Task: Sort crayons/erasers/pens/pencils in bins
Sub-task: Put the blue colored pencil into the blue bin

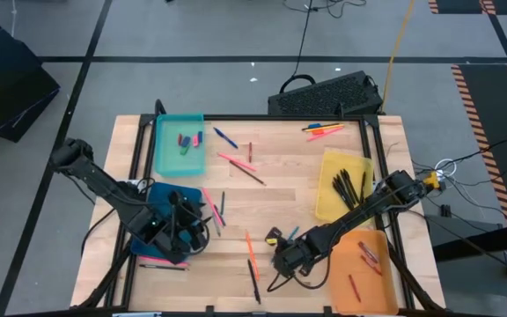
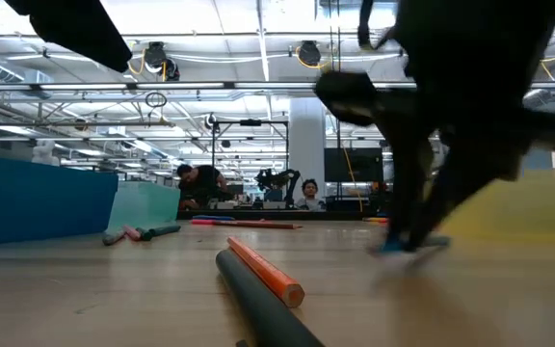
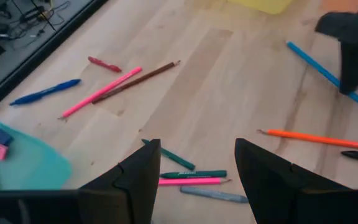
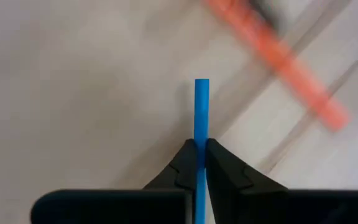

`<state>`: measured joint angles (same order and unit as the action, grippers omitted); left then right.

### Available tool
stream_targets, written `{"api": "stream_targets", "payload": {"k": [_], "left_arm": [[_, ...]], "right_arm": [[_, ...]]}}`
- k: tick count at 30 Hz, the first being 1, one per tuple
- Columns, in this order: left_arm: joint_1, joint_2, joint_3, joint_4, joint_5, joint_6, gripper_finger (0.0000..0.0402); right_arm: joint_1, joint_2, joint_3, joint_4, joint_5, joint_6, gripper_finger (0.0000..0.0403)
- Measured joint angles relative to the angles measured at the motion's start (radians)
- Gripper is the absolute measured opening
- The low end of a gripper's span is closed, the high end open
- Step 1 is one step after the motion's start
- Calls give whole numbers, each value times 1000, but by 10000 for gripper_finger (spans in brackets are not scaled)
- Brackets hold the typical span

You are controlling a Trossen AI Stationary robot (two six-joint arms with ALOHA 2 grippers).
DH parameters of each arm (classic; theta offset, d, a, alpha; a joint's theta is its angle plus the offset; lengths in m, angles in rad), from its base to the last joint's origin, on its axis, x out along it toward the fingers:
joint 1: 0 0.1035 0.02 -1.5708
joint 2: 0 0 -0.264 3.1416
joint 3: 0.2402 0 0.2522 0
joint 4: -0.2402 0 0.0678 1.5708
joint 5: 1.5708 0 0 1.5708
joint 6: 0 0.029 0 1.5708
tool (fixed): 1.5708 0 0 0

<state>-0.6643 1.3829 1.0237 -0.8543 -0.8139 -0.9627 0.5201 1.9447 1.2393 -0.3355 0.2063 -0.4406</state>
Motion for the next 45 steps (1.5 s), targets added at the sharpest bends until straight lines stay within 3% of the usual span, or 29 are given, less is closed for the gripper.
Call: {"api": "stream_targets", "payload": {"k": [4, 9, 14, 19, 25, 35, 45], "left_arm": [[-4, 10, 0, 45, 25, -12, 207], [7, 9, -42, 214, 118, -20, 207], [81, 9, -190, 589, 323, -9, 211], [174, 10, -317, 907, 443, 55, 249], [264, 21, -335, 944, 471, 72, 293], [369, 106, -334, 1080, 601, 98, 296], [440, 220, -336, 1276, 632, 193, 295]], "right_arm": [[2, -26, 1, 87, 69, -52, 11], [2, -62, 3, 131, 254, -120, 10], [-16, -71, 3, 125, 418, -128, 10], [-42, -73, 3, 123, 432, -101, 10], [-56, -73, 3, 125, 453, -127, 10], [-126, -73, 3, 150, 481, -141, 9], [-171, -74, 4, 232, 472, -155, 9]]}}
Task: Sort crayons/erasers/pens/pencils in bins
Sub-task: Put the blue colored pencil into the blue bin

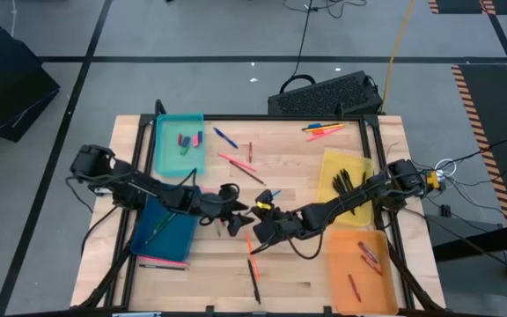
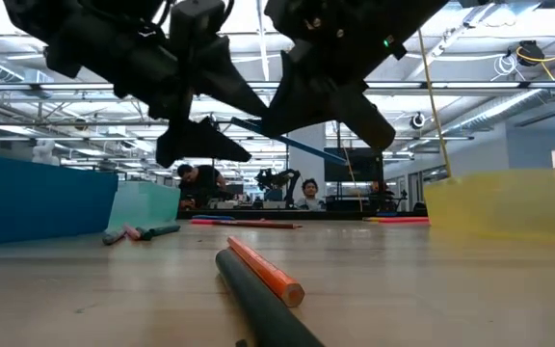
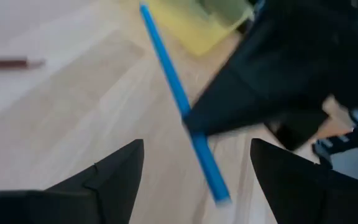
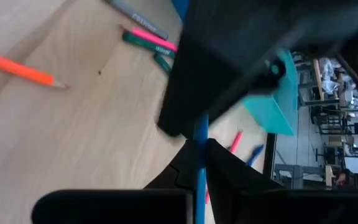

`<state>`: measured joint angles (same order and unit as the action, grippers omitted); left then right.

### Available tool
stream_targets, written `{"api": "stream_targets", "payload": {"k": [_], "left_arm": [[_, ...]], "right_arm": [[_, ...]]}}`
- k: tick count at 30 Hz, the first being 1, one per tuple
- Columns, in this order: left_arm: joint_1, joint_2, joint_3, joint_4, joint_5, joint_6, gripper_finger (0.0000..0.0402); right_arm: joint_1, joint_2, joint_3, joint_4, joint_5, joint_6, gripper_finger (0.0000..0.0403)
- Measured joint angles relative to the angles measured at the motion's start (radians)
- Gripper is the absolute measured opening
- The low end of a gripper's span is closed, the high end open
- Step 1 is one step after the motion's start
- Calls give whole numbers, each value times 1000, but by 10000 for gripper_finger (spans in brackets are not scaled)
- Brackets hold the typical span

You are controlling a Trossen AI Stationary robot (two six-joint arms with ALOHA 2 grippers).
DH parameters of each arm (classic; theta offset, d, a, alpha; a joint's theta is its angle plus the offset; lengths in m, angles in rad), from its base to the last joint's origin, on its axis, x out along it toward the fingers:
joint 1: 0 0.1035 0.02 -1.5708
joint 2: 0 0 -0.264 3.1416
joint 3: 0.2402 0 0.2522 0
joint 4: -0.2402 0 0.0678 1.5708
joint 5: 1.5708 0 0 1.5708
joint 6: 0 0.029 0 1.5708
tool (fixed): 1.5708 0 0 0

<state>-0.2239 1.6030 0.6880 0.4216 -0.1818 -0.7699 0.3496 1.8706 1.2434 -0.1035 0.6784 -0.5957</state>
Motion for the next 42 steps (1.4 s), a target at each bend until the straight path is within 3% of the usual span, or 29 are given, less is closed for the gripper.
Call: {"api": "stream_targets", "payload": {"k": [3, 6, 15, 22, 27, 29, 35, 39, 42], "left_arm": [[16, 8, 1, 0, 2, 6, 277], [26, 8, 1, 1, 7, 9, 231], [32, 8, 1, -1, 15, 36, 25], [31, 8, 0, -5, 19, 68, 16], [37, -24, 4, -59, -24, 89, 16], [38, -56, 27, -157, -80, 106, 16], [-24, -223, 143, -653, -303, 106, 16], [-141, -303, 258, -996, -410, -21, 16], [-244, -338, 342, -1240, -428, -173, 16]], "right_arm": [[-2, 0, 0, 15, -2, 0, 10], [-2, 0, 0, 17, -1, 0, 10], [-3, 0, 0, 15, -20, -16, 12], [2, -2, 0, 17, -42, -17, 20], [29, -12, 0, 28, -74, -5, 74], [51, -31, 0, 35, -78, 28, 107], [110, -107, 2, 117, -57, 164, 197], [145, -143, 2, 126, -53, 216, 227], [167, -152, 1, 111, -9, 218, 232]]}}
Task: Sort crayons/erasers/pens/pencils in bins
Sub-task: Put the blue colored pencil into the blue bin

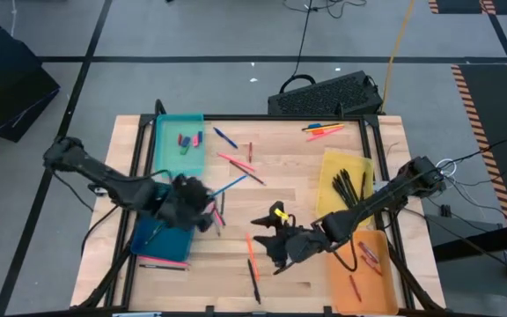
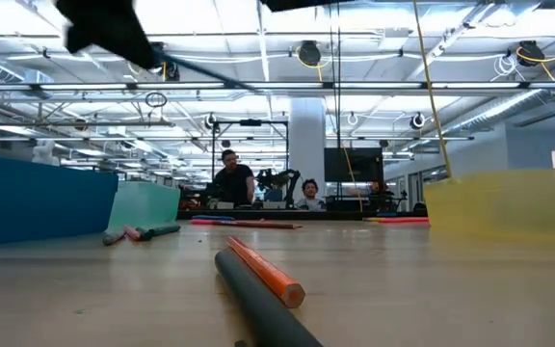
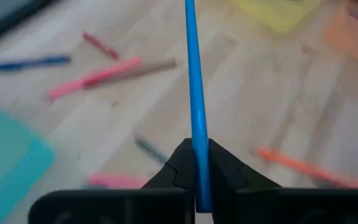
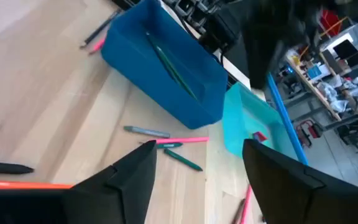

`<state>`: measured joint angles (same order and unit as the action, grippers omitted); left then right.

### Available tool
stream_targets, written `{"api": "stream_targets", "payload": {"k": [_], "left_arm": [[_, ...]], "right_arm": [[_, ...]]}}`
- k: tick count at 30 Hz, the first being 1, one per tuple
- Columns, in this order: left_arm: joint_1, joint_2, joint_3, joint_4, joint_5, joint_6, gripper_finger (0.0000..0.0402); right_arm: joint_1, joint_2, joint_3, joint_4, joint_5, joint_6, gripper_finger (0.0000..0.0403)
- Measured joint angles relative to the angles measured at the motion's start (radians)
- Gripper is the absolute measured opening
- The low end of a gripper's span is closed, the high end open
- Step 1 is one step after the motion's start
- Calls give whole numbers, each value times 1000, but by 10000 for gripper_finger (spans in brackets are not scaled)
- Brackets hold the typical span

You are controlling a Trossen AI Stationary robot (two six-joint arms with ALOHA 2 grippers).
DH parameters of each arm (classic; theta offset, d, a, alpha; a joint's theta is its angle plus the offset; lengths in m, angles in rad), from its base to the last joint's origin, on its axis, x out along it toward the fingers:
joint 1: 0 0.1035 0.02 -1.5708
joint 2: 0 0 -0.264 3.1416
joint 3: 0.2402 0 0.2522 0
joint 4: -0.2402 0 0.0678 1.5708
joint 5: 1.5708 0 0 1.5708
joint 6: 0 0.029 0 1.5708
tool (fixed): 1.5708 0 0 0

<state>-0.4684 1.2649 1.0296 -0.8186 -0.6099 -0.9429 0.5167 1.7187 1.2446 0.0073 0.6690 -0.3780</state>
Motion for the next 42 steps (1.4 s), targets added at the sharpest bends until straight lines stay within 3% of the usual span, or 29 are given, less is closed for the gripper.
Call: {"api": "stream_targets", "payload": {"k": [3, 7, 10, 13, 22, 29, 35, 42], "left_arm": [[-103, -12, 63, -282, 90, -168, 16], [-228, -13, 133, -571, 302, -411, 17], [-304, -10, 137, -688, 449, -562, 26], [-374, -10, 133, -767, 521, -681, 25], [-521, 1, 111, -747, 401, -869, 20], [-529, 33, 2, -667, 414, -891, 15], [-506, 33, -91, -538, 495, -820, 33], [-481, 33, -167, -452, 597, -786, 29]], "right_arm": [[28, 0, 0, -11, 25, 0, 232], [53, 0, 0, -11, 37, 12, 232], [62, 1, 0, -11, 41, 62, 233], [69, 1, 0, -12, 41, 99, 231], [68, 1, 0, -12, 41, 105, 231], [64, 2, 0, -74, 33, 156, 245], [40, 60, 6, -90, -131, 231, 262], [-18, 206, 117, -128, -459, 233, 258]]}}
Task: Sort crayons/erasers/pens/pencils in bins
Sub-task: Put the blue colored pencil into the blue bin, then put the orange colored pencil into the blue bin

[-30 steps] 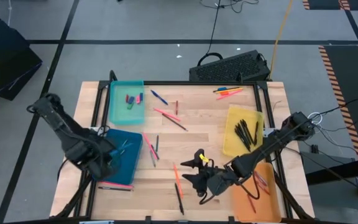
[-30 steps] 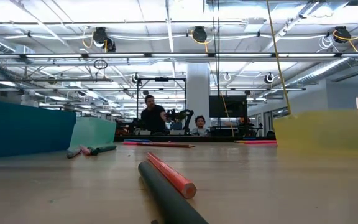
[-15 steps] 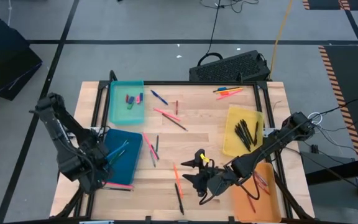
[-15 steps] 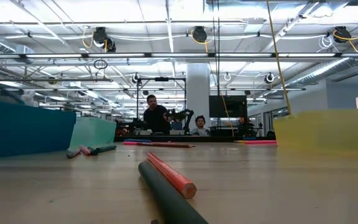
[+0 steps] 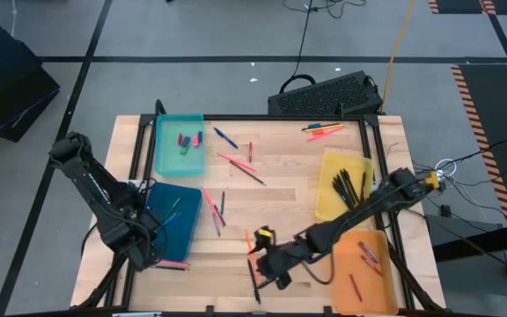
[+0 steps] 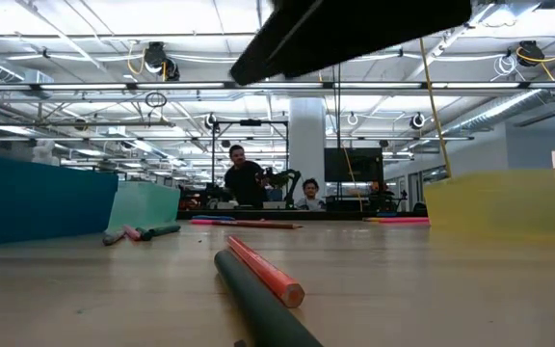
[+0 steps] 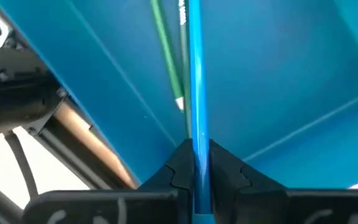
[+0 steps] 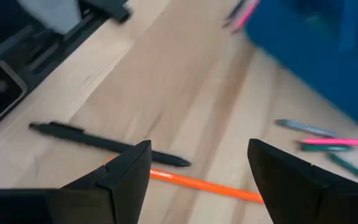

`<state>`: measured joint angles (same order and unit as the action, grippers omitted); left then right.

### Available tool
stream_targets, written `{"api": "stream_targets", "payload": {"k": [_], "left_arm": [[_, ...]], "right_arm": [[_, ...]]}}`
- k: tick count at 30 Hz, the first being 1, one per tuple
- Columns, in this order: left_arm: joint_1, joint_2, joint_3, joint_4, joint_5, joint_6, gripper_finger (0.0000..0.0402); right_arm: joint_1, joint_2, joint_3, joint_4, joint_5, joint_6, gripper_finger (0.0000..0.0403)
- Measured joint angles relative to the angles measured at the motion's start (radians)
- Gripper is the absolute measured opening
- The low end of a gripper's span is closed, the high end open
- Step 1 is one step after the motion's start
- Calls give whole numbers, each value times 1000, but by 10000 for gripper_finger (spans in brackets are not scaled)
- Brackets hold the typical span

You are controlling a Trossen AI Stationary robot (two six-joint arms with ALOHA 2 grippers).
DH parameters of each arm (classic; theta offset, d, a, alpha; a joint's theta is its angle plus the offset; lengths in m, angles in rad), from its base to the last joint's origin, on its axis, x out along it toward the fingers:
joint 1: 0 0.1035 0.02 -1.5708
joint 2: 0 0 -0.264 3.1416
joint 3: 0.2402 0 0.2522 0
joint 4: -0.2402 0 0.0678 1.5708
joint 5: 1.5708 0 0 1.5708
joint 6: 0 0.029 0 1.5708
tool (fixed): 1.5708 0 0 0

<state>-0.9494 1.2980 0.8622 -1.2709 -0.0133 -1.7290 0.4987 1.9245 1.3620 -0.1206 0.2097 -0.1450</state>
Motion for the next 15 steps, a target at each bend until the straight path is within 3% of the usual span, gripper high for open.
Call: {"api": "stream_targets", "payload": {"k": [5, 15], "left_arm": [[7, 0, -2, 1, 36, 21, 51], [38, -24, -1, -4, 92, 7, 210]], "right_arm": [[-61, 82, 136, -182, -155, -96, 249], [-191, 204, 178, -180, -447, -394, 222]]}}
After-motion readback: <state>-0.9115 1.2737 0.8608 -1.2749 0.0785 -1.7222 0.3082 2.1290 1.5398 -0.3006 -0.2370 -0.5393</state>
